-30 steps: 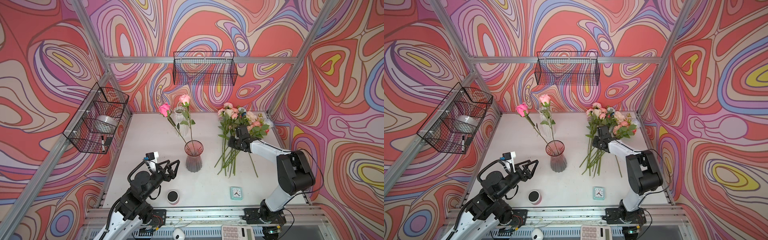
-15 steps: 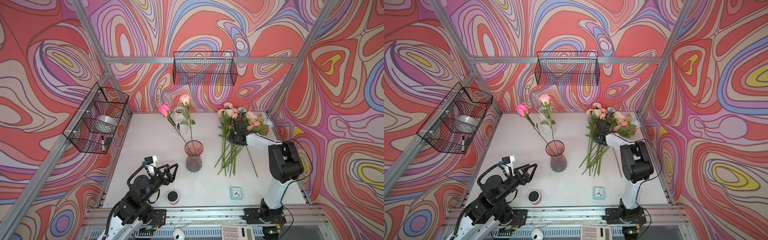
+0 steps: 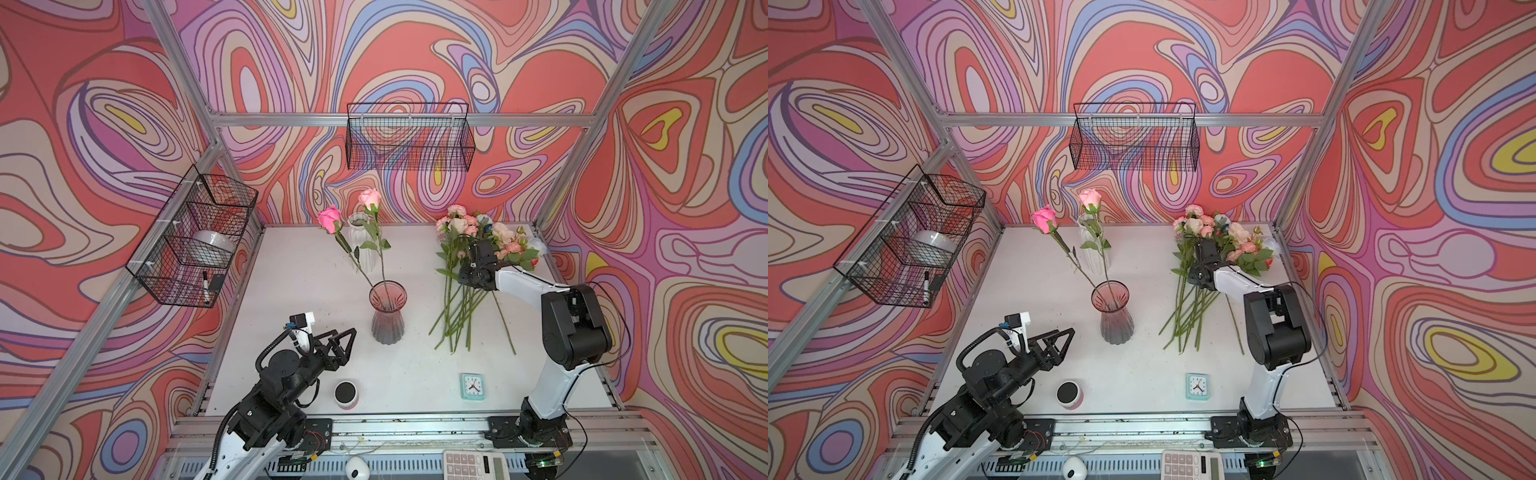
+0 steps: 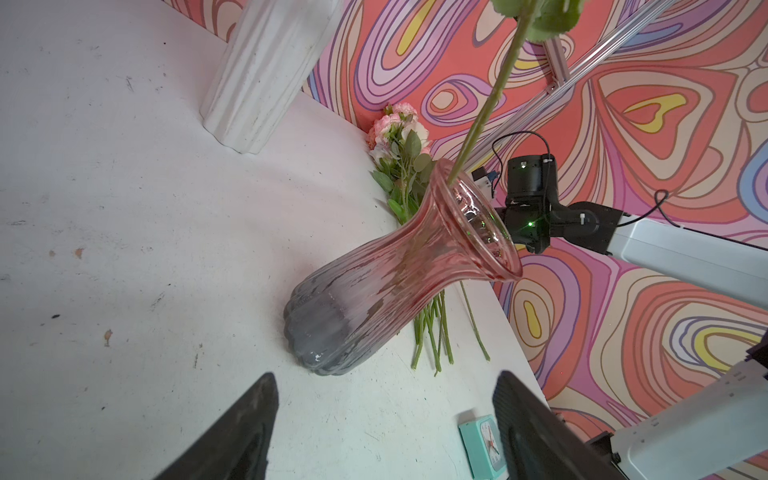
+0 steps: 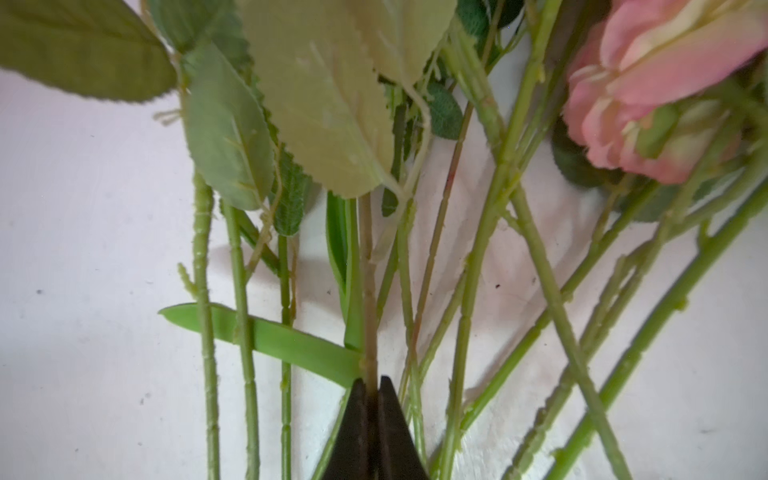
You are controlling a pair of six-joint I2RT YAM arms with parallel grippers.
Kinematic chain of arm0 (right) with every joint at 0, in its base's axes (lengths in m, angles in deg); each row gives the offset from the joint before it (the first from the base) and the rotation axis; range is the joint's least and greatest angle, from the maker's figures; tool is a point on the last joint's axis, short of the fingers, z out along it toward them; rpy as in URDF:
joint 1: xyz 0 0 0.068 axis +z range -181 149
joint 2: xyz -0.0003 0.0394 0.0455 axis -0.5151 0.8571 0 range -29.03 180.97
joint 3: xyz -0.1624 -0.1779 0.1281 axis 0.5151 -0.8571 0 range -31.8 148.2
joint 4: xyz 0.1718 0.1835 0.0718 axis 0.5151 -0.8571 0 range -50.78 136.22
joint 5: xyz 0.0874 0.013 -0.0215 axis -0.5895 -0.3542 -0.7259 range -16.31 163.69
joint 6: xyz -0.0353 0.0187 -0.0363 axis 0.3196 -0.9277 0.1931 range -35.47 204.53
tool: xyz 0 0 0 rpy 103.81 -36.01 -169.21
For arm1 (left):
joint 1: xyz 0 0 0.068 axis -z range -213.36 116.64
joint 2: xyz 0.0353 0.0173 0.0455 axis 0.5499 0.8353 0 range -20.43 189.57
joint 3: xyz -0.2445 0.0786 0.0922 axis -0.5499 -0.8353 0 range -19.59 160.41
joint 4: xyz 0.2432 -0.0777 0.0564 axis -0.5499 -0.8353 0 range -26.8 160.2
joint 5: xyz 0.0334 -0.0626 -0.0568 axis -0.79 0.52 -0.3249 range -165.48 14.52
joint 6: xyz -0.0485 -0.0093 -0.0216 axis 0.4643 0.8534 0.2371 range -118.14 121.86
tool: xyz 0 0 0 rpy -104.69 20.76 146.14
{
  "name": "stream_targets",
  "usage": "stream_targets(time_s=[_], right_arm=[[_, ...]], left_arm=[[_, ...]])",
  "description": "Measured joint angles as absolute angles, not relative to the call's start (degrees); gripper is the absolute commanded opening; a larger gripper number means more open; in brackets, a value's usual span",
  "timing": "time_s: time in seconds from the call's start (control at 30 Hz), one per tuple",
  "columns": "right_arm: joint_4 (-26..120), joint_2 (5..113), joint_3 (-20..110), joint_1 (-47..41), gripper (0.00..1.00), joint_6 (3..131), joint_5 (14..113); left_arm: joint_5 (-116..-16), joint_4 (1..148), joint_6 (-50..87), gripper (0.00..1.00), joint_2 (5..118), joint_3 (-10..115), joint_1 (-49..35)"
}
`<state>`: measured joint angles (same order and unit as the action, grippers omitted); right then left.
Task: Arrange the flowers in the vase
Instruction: 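Open both grippers, return the right gripper to the pile while the left draws back, then grasp a third pink rose stem and lift it upright with the right gripper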
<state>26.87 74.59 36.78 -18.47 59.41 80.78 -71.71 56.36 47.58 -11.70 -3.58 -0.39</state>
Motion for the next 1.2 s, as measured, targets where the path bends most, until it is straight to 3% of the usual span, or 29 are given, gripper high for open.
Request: stream_targets(time_s=[0.57,0.77,1.03,1.2], right_arm=[[27.3,45.0,30.2,-16.9,0.00,59.9,77.0],[28.0,38.9,37.4,-4.8,0.00,63.2,76.5],[33.5,41.3,49.9,14.1,0.00,70.7,80.4],[41.1,44.0,52.5,19.0,0.00,75.5,83.3]], left_arm=[[-71.0,57.2,47.4,0.83,-8.8,-2.2,-0.4],[-71.1,57.1,46.3,0.83,-8.5,-0.1,-0.4],[-71.0,57.0,46.0,0.83,-8.4,1.4,-0.4],[-71.0,57.0,46.0,0.83,-8.1,1.4,-0.4]])
